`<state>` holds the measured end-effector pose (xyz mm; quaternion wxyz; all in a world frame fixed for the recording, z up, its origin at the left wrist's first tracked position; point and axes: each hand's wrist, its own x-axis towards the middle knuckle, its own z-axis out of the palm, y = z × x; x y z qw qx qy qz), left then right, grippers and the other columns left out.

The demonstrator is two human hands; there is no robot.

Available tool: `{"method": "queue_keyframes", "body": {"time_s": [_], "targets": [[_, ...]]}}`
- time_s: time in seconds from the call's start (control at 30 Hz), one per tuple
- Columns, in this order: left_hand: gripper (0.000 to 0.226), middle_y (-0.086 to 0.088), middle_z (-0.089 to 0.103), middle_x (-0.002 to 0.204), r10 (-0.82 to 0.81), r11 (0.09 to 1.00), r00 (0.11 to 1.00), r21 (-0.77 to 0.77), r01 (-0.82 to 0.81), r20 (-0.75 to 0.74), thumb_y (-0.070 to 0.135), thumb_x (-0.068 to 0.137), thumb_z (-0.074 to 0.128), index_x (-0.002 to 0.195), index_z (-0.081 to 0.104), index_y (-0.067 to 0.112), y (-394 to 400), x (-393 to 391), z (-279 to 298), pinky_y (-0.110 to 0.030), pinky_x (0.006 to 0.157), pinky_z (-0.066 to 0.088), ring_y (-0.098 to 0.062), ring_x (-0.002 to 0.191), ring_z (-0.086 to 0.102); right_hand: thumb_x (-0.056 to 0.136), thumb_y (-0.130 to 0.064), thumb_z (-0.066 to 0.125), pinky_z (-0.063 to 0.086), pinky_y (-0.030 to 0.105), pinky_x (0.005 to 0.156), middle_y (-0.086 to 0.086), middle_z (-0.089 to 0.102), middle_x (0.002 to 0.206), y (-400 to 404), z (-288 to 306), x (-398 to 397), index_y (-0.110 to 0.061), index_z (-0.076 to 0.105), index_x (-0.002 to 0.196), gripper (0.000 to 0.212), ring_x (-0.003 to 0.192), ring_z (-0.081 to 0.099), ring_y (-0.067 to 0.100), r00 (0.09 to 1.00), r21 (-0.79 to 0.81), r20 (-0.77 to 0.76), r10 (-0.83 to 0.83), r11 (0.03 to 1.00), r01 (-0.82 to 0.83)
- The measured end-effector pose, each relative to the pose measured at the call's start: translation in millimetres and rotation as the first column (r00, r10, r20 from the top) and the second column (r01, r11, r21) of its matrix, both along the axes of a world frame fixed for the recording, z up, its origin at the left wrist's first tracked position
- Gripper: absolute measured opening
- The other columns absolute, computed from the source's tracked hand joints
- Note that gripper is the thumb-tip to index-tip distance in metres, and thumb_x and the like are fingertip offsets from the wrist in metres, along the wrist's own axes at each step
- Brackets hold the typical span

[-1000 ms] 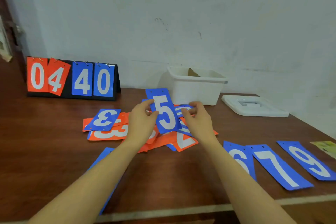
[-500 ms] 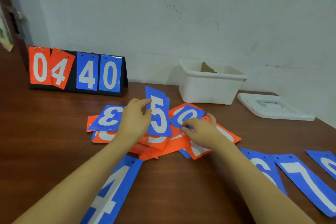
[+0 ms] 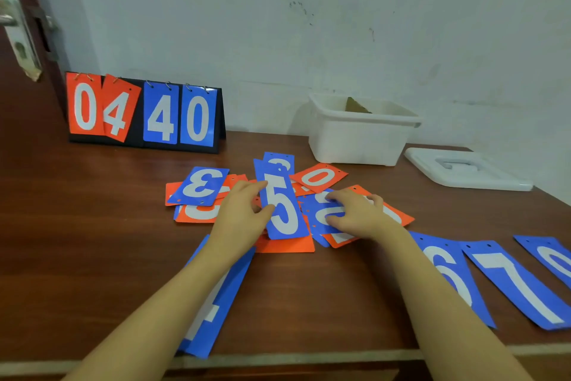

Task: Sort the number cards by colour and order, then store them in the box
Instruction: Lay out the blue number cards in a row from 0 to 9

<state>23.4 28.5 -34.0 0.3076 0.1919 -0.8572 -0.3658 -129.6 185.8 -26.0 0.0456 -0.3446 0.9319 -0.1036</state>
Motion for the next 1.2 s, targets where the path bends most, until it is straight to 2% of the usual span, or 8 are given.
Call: {"method": "queue_keyframes", "body": {"time_s": [0.17, 0.3, 0.53, 0.67, 0.83, 0.93, 1.07, 1.2], "targets": [[0.051, -0.001, 0.048, 0.122, -0.034, 0.995, 0.999, -0.090, 0.035, 0.008, 0.016, 0.084, 0.064, 0.132, 0.047, 0.013, 0.2, -1.3, -6.8, -0.013, 0.068, 0.040, -0.009, 0.075, 0.054, 0.086, -0.055, 0.052, 0.021, 0.041, 0.105, 0.000, 0.043, 0.129, 5.7, -5.2, -0.3, -0.031, 0.048, 0.126, 0.047, 0.123, 0.039, 0.022, 0.995, 0.012, -0.073, -0.061, 0.998, 0.062], [0.049, 0.002, 0.047, 0.118, -0.023, 0.998, 0.995, -0.061, 0.017, -0.099, 0.012, 0.085, 0.063, 0.132, 0.048, 0.015, -0.5, -0.8, 2.6, -0.007, 0.064, 0.040, -0.007, 0.072, 0.054, 0.089, -0.026, 0.059, 0.026, 0.033, 0.095, -0.001, 0.053, 0.113, -1.3, 3.6, -0.7, -0.021, 0.055, 0.104, 0.017, 0.108, 0.051, 0.019, 0.993, -0.274, -0.065, -0.101, 0.958, 0.080], [0.047, 0.007, 0.044, 0.111, -0.044, 0.997, 0.976, -0.064, 0.031, -0.213, 0.009, 0.086, 0.061, 0.131, 0.048, 0.013, -0.2, 12.7, 29.5, -0.018, 0.073, 0.047, -0.016, 0.082, 0.058, 0.089, -0.011, 0.057, 0.039, 0.009, 0.061, -0.004, 0.056, 0.087, 2.7, 52.2, 33.0, -0.015, 0.054, 0.096, 0.009, 0.073, 0.050, 0.005, 0.996, -0.866, -0.025, -0.084, 0.499, 0.021], [0.046, 0.007, 0.044, 0.107, -0.042, 0.994, 0.974, -0.104, 0.019, -0.224, 0.007, 0.086, 0.060, 0.131, 0.049, 0.014, 5.7, 43.0, 34.8, -0.008, 0.068, 0.045, -0.008, 0.072, 0.053, 0.088, -0.013, 0.058, 0.051, 0.029, 0.065, -0.002, 0.061, 0.086, 3.7, 55.0, 73.5, -0.025, 0.055, 0.101, 0.018, 0.077, 0.064, 0.018, 0.995, -0.955, 0.099, -0.002, 0.282, 0.095], [0.042, 0.008, 0.050, 0.098, -0.174, 0.981, 0.981, 0.068, 0.180, -0.086, 0.009, 0.083, 0.064, 0.124, 0.056, 0.016, 23.0, 84.0, 17.9, -0.009, 0.062, 0.045, -0.003, 0.064, 0.056, 0.088, -0.003, 0.052, 0.049, 0.017, 0.070, -0.004, 0.061, 0.096, 12.7, 33.4, 117.0, -0.020, 0.057, 0.102, 0.023, 0.081, 0.059, 0.002, 0.995, -0.967, 0.100, -0.002, 0.235, 0.098], [0.044, 0.006, 0.050, 0.096, -0.216, 0.971, 0.971, -0.076, 0.225, 0.107, 0.017, 0.084, 0.065, 0.127, 0.054, 0.016, 43.5, 91.4, -1.1, -0.007, 0.073, 0.037, -0.004, 0.078, 0.052, 0.087, 0.002, 0.050, 0.044, 0.012, 0.069, -0.014, 0.057, 0.097, 27.8, 18.7, 128.3, -0.017, 0.056, 0.107, 0.028, 0.083, 0.056, -0.001, 0.989, -0.953, 0.143, -0.041, 0.262, 0.148], [0.043, 0.004, 0.036, 0.137, -0.005, 0.910, 0.885, -0.365, 0.197, 0.466, 0.047, 0.090, 0.048, 0.129, 0.049, 0.030, 54.5, 91.6, -17.0, -0.034, 0.102, 0.020, -0.018, 0.126, 0.028, 0.087, -0.002, 0.053, 0.052, 0.033, 0.074, -0.007, 0.059, 0.107, 43.5, 2.1, 138.6, -0.023, 0.055, 0.109, 0.030, 0.094, 0.058, 0.015, 0.986, -0.936, 0.157, -0.052, 0.312, 0.166], [0.041, 0.006, 0.038, 0.142, 0.010, 0.955, 0.984, -0.293, 0.044, 0.180, 0.042, 0.094, 0.041, 0.133, 0.043, 0.031, 59.8, 97.0, -12.9, -0.035, 0.105, 0.017, -0.014, 0.131, 0.028, 0.090, -0.005, 0.056, 0.056, 0.027, 0.066, -0.013, 0.059, 0.097, 46.8, 1.7, 150.0, -0.024, 0.054, 0.111, 0.028, 0.087, 0.063, 0.005, 0.984, -0.945, 0.179, 0.017, 0.282, 0.167]]}}
